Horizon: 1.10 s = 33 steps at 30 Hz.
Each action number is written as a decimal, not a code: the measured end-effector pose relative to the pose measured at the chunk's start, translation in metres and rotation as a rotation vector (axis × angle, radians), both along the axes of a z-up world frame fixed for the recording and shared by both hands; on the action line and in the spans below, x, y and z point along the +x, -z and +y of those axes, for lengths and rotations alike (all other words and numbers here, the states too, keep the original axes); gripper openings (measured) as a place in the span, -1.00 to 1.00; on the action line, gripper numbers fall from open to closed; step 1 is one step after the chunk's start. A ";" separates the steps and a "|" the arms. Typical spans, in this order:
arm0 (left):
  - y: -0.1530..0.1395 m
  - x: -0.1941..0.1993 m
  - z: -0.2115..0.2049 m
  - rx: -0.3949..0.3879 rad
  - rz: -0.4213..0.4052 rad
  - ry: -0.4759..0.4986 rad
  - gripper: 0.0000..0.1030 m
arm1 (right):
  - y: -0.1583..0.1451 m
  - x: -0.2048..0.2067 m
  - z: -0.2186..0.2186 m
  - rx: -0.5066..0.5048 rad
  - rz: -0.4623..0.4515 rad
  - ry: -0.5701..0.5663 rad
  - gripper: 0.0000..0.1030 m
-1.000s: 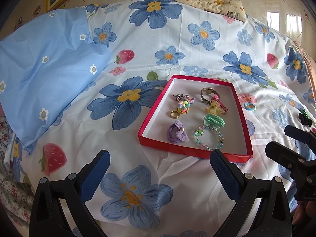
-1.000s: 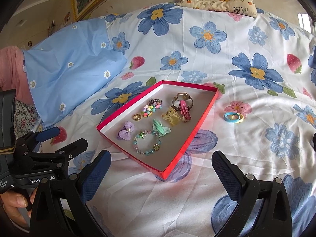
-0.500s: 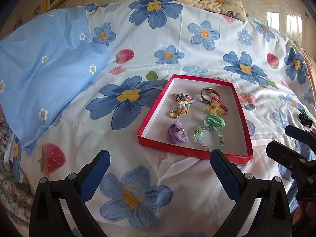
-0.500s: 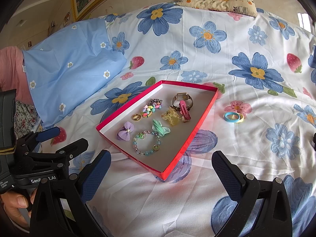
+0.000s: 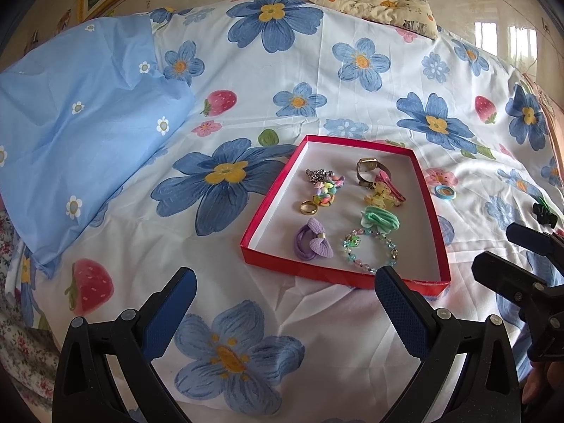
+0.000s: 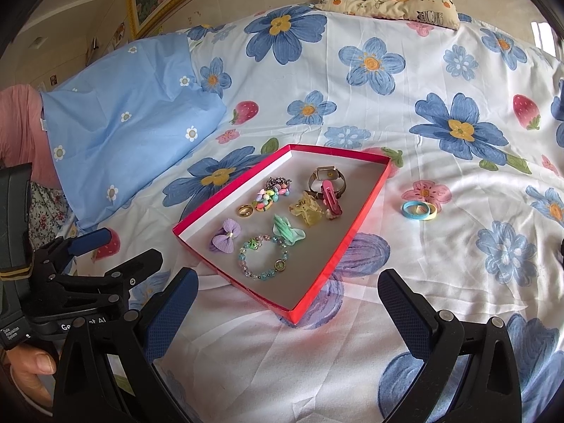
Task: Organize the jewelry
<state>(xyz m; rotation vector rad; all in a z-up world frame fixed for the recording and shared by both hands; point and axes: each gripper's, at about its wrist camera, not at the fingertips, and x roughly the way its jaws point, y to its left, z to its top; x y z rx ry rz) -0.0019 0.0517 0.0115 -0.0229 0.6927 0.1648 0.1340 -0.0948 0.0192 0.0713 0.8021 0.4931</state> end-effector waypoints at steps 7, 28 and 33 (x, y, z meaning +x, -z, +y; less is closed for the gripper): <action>0.001 0.003 -0.004 0.012 -0.002 0.010 0.99 | 0.003 0.003 0.001 0.001 0.009 0.001 0.99; 0.001 0.009 -0.002 0.009 -0.001 0.002 0.99 | 0.008 0.008 -0.003 0.005 0.022 0.008 0.99; 0.000 0.009 -0.003 0.011 -0.004 0.003 0.99 | 0.008 0.009 -0.003 0.005 0.022 0.009 0.99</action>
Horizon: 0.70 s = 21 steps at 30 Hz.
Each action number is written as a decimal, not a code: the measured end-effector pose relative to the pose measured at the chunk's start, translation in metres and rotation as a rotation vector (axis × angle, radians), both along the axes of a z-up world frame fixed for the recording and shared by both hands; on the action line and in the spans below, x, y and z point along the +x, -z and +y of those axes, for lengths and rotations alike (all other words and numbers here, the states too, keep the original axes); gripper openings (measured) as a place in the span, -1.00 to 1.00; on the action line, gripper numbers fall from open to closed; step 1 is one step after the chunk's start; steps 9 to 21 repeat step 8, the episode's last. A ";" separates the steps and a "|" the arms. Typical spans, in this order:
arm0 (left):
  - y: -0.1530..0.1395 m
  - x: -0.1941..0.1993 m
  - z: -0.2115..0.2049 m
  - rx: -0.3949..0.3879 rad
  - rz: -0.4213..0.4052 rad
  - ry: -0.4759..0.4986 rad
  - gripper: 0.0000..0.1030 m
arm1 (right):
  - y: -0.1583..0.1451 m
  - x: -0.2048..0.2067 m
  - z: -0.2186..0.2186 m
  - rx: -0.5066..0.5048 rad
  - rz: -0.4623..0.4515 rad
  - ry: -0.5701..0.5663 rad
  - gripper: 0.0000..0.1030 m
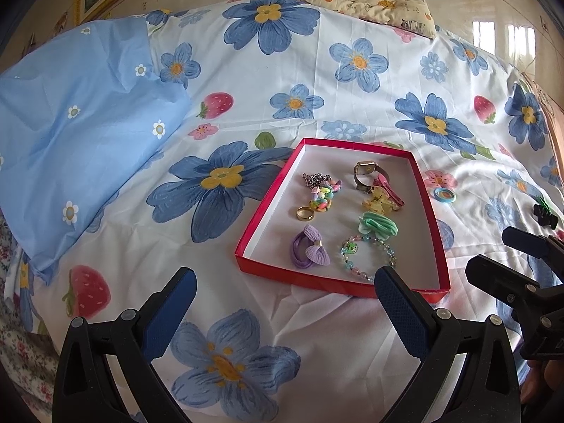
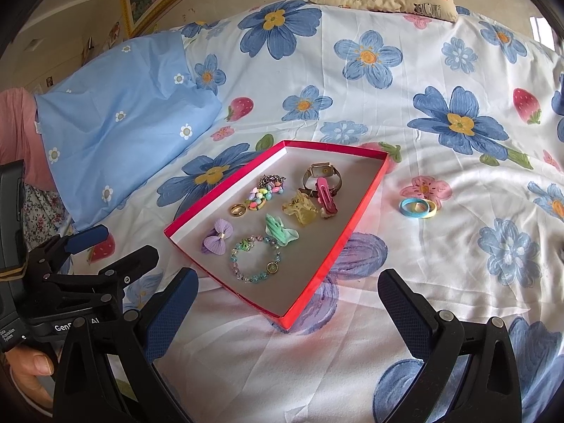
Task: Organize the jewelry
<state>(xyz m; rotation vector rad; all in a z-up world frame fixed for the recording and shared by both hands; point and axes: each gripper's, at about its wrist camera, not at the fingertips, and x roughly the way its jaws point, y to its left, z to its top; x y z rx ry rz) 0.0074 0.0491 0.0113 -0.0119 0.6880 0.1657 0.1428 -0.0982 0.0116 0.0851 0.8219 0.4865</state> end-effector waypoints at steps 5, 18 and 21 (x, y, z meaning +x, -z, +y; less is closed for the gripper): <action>-0.003 -0.001 -0.001 -0.002 -0.006 0.001 0.99 | 0.000 0.001 -0.001 -0.001 0.000 0.002 0.99; -0.004 -0.002 -0.002 -0.009 -0.007 0.007 0.99 | 0.000 0.004 -0.003 0.001 0.005 0.006 0.99; -0.004 -0.002 -0.002 -0.009 -0.007 0.007 0.99 | 0.000 0.004 -0.003 0.001 0.005 0.006 0.99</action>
